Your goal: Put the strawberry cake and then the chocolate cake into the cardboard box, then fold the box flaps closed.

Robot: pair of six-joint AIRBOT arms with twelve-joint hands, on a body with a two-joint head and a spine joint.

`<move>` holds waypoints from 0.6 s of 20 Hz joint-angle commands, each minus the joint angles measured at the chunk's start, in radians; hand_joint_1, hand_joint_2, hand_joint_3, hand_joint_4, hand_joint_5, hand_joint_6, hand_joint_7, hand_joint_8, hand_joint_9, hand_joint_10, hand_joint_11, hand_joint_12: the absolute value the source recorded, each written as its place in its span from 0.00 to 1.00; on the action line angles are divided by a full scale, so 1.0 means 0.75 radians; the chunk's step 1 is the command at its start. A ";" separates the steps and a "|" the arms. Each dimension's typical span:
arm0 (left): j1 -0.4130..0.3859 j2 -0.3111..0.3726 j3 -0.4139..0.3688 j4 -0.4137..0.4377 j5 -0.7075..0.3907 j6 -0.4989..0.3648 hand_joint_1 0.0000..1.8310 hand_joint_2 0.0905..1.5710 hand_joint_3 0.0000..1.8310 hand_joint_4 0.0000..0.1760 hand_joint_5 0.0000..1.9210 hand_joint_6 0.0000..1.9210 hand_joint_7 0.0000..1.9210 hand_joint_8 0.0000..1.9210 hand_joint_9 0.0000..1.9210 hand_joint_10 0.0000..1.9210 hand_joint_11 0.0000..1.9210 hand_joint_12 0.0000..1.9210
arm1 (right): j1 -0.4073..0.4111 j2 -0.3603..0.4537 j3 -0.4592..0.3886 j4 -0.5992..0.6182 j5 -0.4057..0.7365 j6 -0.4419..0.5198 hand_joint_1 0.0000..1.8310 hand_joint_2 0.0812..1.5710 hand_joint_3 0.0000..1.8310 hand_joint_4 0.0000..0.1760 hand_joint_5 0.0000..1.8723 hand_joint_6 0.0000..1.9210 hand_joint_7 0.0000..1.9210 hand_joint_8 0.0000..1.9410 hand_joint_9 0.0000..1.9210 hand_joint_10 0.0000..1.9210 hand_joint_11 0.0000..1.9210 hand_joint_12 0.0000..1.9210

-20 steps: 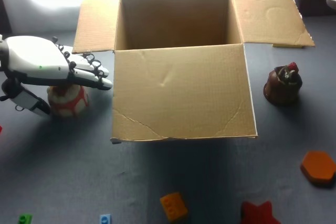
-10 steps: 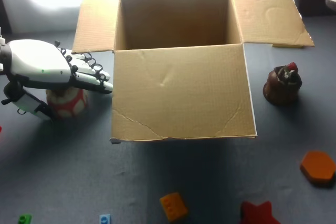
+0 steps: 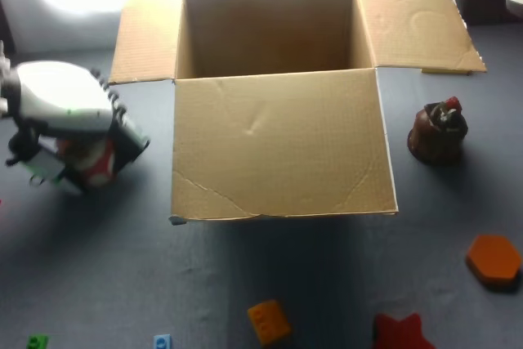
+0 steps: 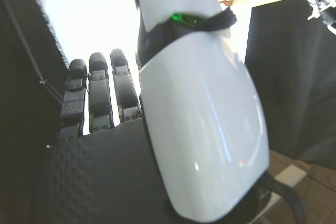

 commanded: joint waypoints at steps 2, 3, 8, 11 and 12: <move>-0.007 0.024 0.001 -0.083 -0.024 0.000 0.64 0.76 0.00 0.03 0.39 0.68 0.44 0.67 0.51 0.67 0.48 0.82 | 0.022 0.015 0.004 -0.033 0.120 -0.005 0.64 0.61 0.00 0.11 0.01 0.00 0.02 0.00 0.03 0.00 0.00 0.06; -0.008 0.030 -0.002 -0.083 -0.025 -0.003 0.64 0.76 0.00 0.06 0.39 0.69 0.44 0.67 0.51 0.66 0.48 0.81 | 0.022 0.015 0.004 -0.033 0.120 -0.005 0.64 0.61 0.00 0.11 0.01 0.00 0.02 0.00 0.03 0.00 0.00 0.09; -0.072 0.108 -0.073 -0.017 -0.026 -0.009 0.73 0.73 0.00 0.00 0.38 0.66 0.42 0.64 0.49 0.68 0.46 0.80 | 0.022 0.015 0.004 -0.034 0.119 -0.006 0.64 0.61 0.00 0.09 0.02 0.00 0.04 0.00 0.04 0.00 0.00 0.15; -0.168 0.193 -0.151 0.050 -0.042 -0.048 0.73 0.73 0.00 0.00 0.37 0.65 0.42 0.65 0.50 0.67 0.44 0.78 | 0.022 0.015 0.004 -0.034 0.119 -0.006 0.62 0.63 0.01 0.09 0.03 0.00 0.04 0.00 0.05 0.01 0.00 0.16; -0.199 0.217 -0.174 0.074 -0.047 -0.062 0.73 0.74 0.00 0.00 0.37 0.65 0.40 0.67 0.48 0.68 0.42 0.78 | 0.022 0.015 0.004 -0.034 0.119 -0.006 0.63 0.62 0.00 0.03 0.02 0.00 0.05 0.00 0.06 0.01 0.00 0.24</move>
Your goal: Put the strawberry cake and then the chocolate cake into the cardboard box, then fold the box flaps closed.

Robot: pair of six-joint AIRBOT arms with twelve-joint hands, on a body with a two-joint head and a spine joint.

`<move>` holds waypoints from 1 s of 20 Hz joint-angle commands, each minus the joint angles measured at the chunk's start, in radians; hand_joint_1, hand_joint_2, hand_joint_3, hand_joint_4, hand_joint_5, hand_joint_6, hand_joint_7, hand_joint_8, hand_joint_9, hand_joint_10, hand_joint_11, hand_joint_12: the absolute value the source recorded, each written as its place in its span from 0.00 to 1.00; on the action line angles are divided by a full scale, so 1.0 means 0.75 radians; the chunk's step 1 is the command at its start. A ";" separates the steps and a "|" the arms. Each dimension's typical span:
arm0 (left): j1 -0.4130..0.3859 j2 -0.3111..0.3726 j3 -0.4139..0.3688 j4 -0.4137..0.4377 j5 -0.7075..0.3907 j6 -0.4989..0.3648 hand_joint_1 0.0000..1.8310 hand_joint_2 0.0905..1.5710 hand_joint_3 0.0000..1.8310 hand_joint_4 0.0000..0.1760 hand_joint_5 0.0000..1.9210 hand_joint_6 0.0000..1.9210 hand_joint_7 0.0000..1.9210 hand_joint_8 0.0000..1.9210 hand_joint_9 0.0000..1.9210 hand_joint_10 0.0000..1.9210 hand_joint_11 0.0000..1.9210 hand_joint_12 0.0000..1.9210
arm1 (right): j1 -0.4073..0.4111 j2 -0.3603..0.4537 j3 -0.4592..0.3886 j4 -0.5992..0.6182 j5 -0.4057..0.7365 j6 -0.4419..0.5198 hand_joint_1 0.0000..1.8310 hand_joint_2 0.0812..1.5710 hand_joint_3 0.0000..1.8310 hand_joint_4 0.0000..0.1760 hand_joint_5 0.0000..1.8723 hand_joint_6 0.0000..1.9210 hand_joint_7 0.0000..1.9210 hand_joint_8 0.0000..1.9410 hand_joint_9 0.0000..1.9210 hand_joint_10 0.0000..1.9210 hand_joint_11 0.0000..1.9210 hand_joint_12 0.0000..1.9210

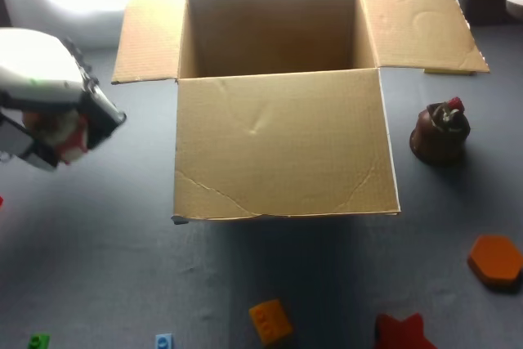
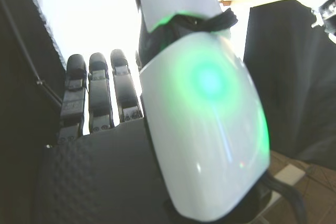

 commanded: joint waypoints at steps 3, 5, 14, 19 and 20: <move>-0.118 0.070 -0.042 0.017 -0.028 -0.057 0.73 0.73 0.00 0.00 0.39 0.64 0.41 0.67 0.49 0.66 0.43 0.77 | 0.022 0.015 0.004 -0.032 0.120 -0.005 0.63 0.63 0.00 0.01 0.03 0.00 0.05 0.00 0.07 0.01 0.00 0.30; -0.200 0.118 -0.095 0.097 -0.034 -0.091 0.73 0.74 0.00 0.00 0.38 0.65 0.39 0.69 0.47 0.70 0.44 0.81 | 0.022 0.015 0.004 -0.032 0.121 -0.005 0.63 0.62 0.00 0.09 0.01 0.00 0.04 0.00 0.05 0.00 0.00 0.17; -0.447 0.282 -0.266 0.365 -0.046 -0.169 0.72 0.76 0.00 0.00 0.36 0.68 0.37 0.71 0.45 0.75 0.42 0.86 | 0.022 0.016 0.004 -0.032 0.122 -0.005 0.65 0.62 0.00 0.07 0.00 0.00 0.02 0.00 0.03 0.00 0.00 0.03; -0.603 0.269 -0.249 0.479 -0.089 -0.214 0.73 0.75 0.00 0.00 0.38 0.67 0.39 0.67 0.46 0.72 0.42 0.83 | 0.020 0.016 0.003 -0.032 0.123 -0.005 0.61 0.63 0.01 0.03 0.00 0.00 0.00 0.00 0.02 0.00 0.00 0.00; -0.632 0.263 -0.248 0.497 -0.097 -0.222 0.73 0.75 0.00 0.00 0.38 0.67 0.39 0.67 0.46 0.73 0.41 0.82 | 0.020 0.016 0.003 -0.032 0.123 -0.005 0.62 0.63 0.00 0.04 0.00 0.00 0.01 0.00 0.02 0.00 0.00 0.00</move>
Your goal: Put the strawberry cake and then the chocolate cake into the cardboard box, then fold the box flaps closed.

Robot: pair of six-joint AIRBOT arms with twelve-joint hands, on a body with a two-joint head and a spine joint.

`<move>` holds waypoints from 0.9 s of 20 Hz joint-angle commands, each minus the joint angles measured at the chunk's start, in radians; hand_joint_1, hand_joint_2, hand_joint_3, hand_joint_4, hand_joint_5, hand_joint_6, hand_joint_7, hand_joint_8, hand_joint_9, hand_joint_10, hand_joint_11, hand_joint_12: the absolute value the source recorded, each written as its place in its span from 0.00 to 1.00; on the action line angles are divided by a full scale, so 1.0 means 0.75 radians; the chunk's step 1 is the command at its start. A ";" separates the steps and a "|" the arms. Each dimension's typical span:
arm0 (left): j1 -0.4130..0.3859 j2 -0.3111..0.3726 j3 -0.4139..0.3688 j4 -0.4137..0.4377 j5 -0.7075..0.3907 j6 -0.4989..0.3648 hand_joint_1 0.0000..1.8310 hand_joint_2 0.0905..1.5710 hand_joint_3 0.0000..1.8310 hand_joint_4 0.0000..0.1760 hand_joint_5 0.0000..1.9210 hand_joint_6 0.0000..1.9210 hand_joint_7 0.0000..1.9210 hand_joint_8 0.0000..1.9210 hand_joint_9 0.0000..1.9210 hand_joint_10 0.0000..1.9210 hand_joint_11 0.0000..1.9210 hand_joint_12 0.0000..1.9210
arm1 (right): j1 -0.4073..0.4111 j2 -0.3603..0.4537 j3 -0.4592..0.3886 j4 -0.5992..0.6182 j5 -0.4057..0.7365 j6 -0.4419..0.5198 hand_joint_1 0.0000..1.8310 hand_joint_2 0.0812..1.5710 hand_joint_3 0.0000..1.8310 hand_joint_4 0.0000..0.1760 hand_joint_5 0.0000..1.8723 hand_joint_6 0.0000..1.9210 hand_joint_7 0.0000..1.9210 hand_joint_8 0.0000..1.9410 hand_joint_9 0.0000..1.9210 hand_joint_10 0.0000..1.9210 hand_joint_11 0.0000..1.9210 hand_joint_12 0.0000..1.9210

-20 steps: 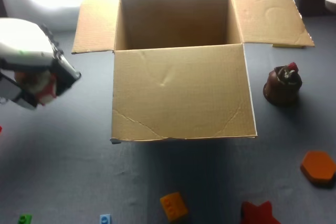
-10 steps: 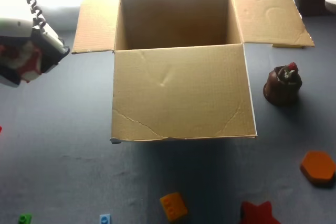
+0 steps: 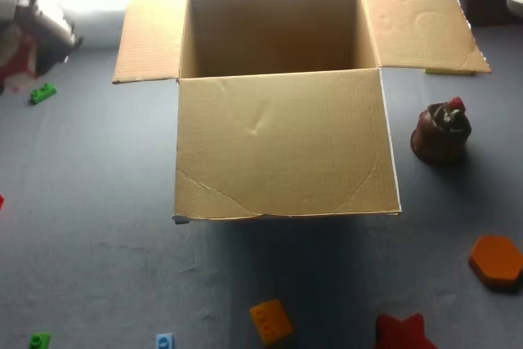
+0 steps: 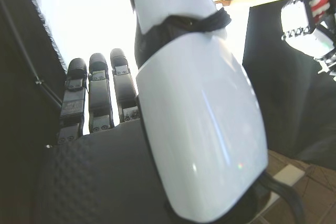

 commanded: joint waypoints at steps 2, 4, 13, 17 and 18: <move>-0.057 -0.016 0.009 -0.053 -0.009 -0.014 0.73 0.75 0.00 0.00 0.39 0.66 0.38 0.68 0.46 0.73 0.42 0.83 | 0.020 0.016 0.003 -0.032 0.122 -0.005 0.62 0.63 0.00 0.02 0.00 0.00 0.00 0.00 0.02 0.00 0.01 0.00; -0.102 -0.046 0.010 -0.018 -0.025 -0.028 0.73 0.75 0.00 0.00 0.40 0.66 0.38 0.67 0.46 0.73 0.44 0.83 | 0.020 0.016 0.003 -0.032 0.122 -0.005 0.61 0.62 0.00 0.03 0.00 0.00 0.01 0.00 0.02 0.01 0.01 0.01; -0.159 -0.262 0.075 0.028 -0.028 -0.033 0.73 0.74 0.00 0.00 0.39 0.65 0.40 0.65 0.49 0.68 0.46 0.78 | 0.022 0.015 0.003 -0.032 0.122 -0.005 0.62 0.62 0.00 0.03 0.00 0.00 0.02 0.00 0.01 0.01 0.00 0.00; -0.156 -0.384 0.151 0.029 -0.028 -0.028 0.64 0.76 0.00 0.12 0.39 0.70 0.42 0.67 0.52 0.63 0.51 0.78 | 0.024 0.014 0.003 -0.032 0.122 -0.005 0.65 0.63 0.01 0.11 0.00 0.00 0.03 0.00 0.03 0.01 0.00 0.01; -0.155 -0.404 0.164 0.029 -0.028 -0.026 0.63 0.76 0.00 0.16 0.40 0.69 0.41 0.68 0.51 0.62 0.49 0.78 | 0.024 0.014 0.003 -0.032 0.122 -0.005 0.66 0.63 0.01 0.12 0.00 0.00 0.02 0.00 0.03 0.01 0.00 0.00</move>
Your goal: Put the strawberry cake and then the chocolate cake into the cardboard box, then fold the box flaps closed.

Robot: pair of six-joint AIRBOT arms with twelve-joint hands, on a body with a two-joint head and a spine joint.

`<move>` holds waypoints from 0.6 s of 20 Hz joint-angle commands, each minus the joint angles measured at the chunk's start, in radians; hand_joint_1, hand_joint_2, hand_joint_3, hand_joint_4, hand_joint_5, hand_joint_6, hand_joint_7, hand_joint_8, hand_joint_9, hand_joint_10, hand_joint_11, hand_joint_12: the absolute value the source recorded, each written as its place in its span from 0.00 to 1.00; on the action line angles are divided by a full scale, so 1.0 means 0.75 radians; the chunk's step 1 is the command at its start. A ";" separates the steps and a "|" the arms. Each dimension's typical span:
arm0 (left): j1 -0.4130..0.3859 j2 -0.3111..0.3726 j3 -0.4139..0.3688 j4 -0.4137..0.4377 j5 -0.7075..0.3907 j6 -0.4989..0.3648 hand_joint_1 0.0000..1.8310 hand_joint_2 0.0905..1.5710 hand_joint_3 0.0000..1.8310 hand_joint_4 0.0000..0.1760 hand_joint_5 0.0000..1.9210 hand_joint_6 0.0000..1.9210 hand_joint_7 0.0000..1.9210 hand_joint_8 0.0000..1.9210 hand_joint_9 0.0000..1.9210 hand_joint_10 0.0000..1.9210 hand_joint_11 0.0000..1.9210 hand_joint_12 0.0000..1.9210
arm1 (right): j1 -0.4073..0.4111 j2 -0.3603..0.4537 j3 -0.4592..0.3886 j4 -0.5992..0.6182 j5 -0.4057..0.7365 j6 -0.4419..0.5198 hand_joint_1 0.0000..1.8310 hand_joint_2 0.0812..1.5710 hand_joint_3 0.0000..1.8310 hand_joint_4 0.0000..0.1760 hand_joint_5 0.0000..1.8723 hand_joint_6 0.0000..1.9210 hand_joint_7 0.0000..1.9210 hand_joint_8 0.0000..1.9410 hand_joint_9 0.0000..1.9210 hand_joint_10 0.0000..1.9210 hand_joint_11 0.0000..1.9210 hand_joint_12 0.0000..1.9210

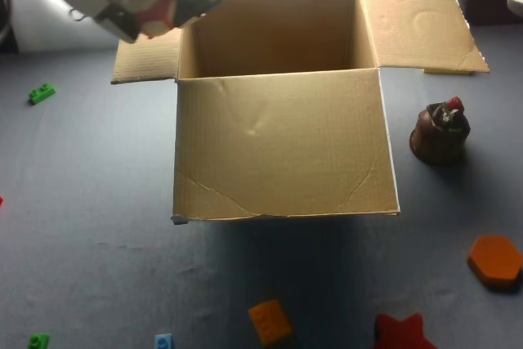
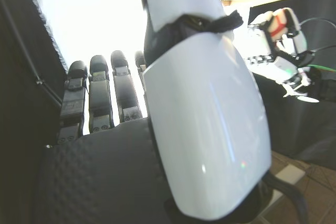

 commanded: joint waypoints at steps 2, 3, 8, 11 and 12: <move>-0.007 -0.024 0.031 -0.088 0.038 0.018 0.63 0.76 0.00 0.13 0.40 0.67 0.41 0.70 0.50 0.64 0.47 0.78 | 0.025 0.008 0.003 -0.032 0.122 -0.009 0.66 0.62 0.00 0.17 0.00 0.00 0.01 0.00 0.02 0.00 0.00 0.00; 0.003 -0.057 0.050 -0.088 0.038 0.018 0.63 0.76 0.00 0.13 0.40 0.67 0.41 0.70 0.50 0.64 0.47 0.78 | 0.025 0.006 0.003 -0.032 0.122 -0.011 0.66 0.62 0.00 0.17 0.00 0.00 0.01 0.00 0.02 0.00 0.00 0.00; 0.032 -0.136 0.065 -0.106 0.046 0.024 0.73 0.73 0.00 0.00 0.40 0.66 0.42 0.59 0.51 0.65 0.48 0.74 | 0.025 0.006 0.003 -0.032 0.123 -0.012 0.65 0.62 0.00 0.20 0.00 0.00 0.03 0.00 0.04 0.01 0.01 0.01; 0.056 -0.172 0.071 -0.109 0.051 0.029 0.73 0.73 0.00 0.00 0.40 0.66 0.41 0.60 0.50 0.67 0.47 0.74 | 0.025 0.005 0.003 -0.032 0.124 -0.012 0.62 0.64 0.00 0.15 0.00 0.00 0.03 0.00 0.05 0.00 0.00 0.15; 0.063 -0.188 0.080 -0.108 0.052 0.031 0.73 0.73 0.00 0.00 0.40 0.66 0.41 0.62 0.50 0.65 0.47 0.74 | 0.025 0.005 0.003 -0.032 0.124 -0.012 0.64 0.64 0.00 0.14 0.01 0.00 0.04 0.00 0.05 0.00 0.00 0.14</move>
